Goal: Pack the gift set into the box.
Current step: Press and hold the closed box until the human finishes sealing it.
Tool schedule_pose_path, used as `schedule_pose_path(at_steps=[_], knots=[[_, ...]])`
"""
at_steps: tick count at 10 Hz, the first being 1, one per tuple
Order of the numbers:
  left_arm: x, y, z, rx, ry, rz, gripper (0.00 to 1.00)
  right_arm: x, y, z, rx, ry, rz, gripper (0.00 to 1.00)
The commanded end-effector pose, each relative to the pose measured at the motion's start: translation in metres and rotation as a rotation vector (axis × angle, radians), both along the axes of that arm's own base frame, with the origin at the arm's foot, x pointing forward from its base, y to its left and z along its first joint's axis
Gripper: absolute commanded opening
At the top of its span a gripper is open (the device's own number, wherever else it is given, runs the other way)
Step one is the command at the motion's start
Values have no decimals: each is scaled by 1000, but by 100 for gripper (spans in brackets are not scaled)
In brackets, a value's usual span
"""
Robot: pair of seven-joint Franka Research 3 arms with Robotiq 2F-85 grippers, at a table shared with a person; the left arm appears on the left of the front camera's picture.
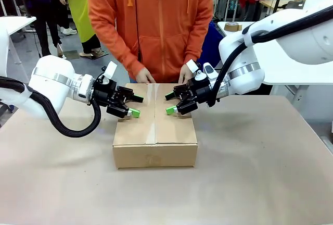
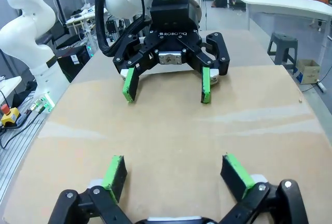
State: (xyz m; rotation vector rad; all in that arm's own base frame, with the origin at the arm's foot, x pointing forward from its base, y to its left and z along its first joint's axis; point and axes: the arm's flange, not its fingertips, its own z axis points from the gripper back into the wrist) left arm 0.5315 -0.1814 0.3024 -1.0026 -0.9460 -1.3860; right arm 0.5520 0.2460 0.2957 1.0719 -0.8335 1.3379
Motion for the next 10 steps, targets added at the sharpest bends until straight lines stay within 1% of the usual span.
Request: schedule_pose_path(at_steps=[1, 10], knots=[[-2, -2, -4, 5, -11, 13, 100, 0, -2, -3, -23, 5, 3, 100], [-2, -2, -4, 5, -11, 13, 100, 0, -2, -3, -23, 5, 3, 100]])
